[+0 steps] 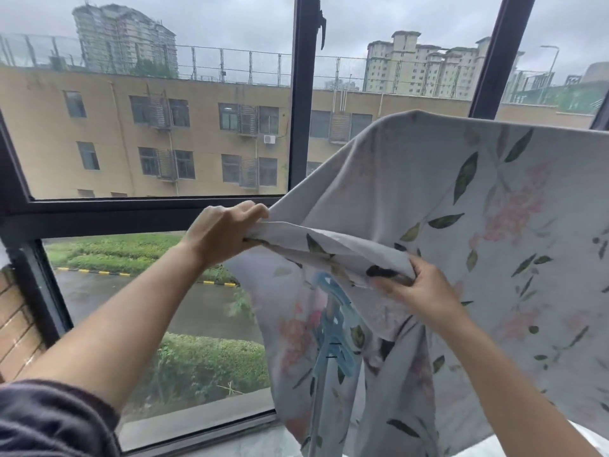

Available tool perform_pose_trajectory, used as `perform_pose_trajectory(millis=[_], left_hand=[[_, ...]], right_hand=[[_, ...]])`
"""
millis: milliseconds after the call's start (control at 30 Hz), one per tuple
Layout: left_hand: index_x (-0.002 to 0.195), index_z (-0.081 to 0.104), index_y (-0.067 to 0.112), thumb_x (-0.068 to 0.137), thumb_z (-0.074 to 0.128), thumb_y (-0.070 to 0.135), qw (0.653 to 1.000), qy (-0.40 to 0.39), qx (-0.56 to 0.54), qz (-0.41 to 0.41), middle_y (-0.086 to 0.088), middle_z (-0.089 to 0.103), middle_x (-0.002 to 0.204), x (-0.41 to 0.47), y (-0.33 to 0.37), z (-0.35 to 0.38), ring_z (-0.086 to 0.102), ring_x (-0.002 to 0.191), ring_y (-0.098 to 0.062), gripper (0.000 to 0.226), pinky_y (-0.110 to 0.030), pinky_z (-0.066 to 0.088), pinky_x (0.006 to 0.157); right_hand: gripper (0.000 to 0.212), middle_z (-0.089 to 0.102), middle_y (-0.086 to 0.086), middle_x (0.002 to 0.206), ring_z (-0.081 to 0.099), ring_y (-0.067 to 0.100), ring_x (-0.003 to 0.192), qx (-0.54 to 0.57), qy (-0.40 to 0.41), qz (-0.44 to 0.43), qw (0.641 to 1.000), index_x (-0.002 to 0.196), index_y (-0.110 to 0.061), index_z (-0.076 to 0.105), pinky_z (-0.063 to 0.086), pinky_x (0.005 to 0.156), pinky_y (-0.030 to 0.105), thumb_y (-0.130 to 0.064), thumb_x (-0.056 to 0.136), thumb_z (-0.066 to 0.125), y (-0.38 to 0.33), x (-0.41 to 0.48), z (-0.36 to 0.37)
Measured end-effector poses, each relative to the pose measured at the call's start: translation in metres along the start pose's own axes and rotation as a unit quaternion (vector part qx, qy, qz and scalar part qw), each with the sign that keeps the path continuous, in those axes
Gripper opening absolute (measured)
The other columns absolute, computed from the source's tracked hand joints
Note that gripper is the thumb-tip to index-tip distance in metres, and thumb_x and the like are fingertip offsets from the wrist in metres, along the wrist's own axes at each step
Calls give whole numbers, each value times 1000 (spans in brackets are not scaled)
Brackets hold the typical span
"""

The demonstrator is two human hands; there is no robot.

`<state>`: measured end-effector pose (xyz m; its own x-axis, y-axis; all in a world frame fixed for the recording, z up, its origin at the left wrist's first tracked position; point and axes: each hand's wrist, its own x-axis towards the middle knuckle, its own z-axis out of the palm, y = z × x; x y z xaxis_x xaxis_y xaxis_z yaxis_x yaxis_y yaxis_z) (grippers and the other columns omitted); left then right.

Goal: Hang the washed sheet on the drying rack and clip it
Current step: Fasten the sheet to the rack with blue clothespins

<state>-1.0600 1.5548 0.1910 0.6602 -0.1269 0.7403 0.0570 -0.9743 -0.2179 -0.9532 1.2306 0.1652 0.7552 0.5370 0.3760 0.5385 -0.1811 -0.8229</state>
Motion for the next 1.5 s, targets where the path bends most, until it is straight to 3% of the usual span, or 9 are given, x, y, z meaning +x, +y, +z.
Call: perform_pose_trajectory(millis=[233,433,633,767,900,1067,1300,1400,1500], left_hand=[[84,60,16,83,58,25,909,-96,-95,-395,-4,54,84,-9,30,19,50,78,-26,10,-32,39,66],[97,51,17,88,60,5,685,-63,-571,-448,-7,67,87,-5,93,19,65,71,-12,17,-23,51,56],[116,57,34,65,77,57,764,-172,-513,-352,12,67,108,-31,160,63,63,98,-2,60,-29,54,86],[151,5,16,50,61,84,816,-216,-368,-390,-2,24,149,-15,197,66,37,132,-19,134,-37,41,103],[149,-9,16,76,59,41,837,-213,-318,-391,-15,36,140,-8,211,62,55,109,-30,103,-39,50,78],[105,55,16,92,52,11,851,-121,-339,-383,-4,68,92,-24,157,52,65,77,-15,14,-36,56,68],[91,51,25,94,50,5,931,-23,-242,-273,0,68,95,-52,137,48,64,69,-18,20,-42,55,54],[102,52,29,93,40,42,931,-97,-237,-259,13,52,114,-56,140,41,58,80,-8,20,-31,51,58],[116,41,26,74,46,76,927,-161,-210,-266,12,36,115,-53,150,42,49,93,-6,66,-25,44,65]], right_hand=[[30,61,5,75,52,17,61,-8,98,82,992,108,-18,61,37,52,24,0,94,42,15,26,-3],[20,68,-9,93,64,6,88,-13,6,10,1000,100,-25,61,50,69,17,-17,84,69,12,28,-11],[28,68,5,90,63,21,93,-110,93,11,990,102,-13,69,46,76,32,-16,74,70,18,42,-24],[19,67,9,82,63,28,84,-20,103,80,991,79,-12,63,42,68,32,-23,71,50,16,57,-17],[16,68,17,90,65,31,88,61,121,125,983,83,-9,63,46,71,31,-12,86,48,17,63,-14],[22,67,7,96,63,21,87,228,150,174,946,89,-19,62,51,81,33,-15,94,41,16,69,-15],[23,61,7,55,53,15,40,393,146,234,877,86,-6,60,47,42,20,-7,93,38,14,85,8],[16,60,8,58,55,16,42,401,155,235,872,91,-2,62,47,44,21,-6,83,48,18,89,11],[79,60,15,87,62,23,64,372,167,243,880,117,5,62,53,59,31,-18,41,69,50,107,16]])
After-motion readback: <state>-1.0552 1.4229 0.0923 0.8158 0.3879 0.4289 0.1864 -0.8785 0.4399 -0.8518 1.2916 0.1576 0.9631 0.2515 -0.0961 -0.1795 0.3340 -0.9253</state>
